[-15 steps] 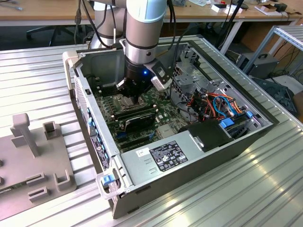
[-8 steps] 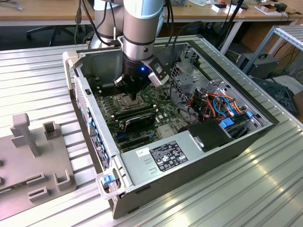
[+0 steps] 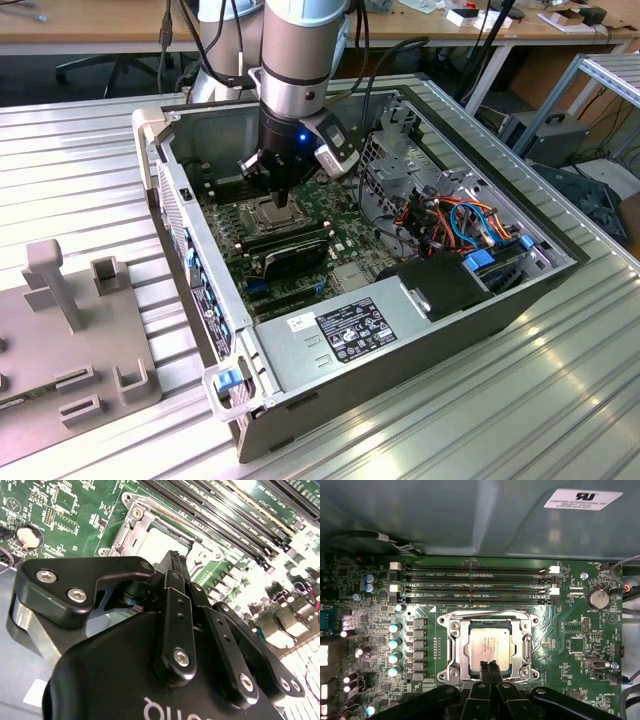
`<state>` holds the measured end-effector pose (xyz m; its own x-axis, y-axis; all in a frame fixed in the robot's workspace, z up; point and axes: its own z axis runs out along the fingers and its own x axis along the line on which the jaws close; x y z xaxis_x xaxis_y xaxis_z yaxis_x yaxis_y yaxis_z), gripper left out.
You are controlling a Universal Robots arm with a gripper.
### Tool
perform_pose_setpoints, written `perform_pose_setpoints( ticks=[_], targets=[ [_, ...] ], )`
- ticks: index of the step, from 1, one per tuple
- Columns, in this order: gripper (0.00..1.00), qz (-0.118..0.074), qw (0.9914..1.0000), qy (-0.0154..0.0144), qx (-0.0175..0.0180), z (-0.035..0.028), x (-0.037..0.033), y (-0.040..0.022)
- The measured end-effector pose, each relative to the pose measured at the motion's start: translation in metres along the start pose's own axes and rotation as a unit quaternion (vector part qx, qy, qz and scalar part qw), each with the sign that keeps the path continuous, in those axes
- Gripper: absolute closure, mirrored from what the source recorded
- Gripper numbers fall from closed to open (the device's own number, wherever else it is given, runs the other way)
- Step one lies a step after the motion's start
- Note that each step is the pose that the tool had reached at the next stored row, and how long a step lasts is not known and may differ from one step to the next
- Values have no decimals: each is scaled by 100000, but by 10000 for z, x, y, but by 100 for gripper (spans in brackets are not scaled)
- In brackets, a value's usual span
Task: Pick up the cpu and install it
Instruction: 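Install the second cpu locking lever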
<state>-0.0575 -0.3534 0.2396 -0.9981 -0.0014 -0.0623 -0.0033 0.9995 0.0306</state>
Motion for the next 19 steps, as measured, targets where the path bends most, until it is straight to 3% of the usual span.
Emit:
perform_pose_setpoints(
  ticks=[19],
  targets=[
    [89, 11, 100000, 176, 3, -35, -37, 3]
  ],
)
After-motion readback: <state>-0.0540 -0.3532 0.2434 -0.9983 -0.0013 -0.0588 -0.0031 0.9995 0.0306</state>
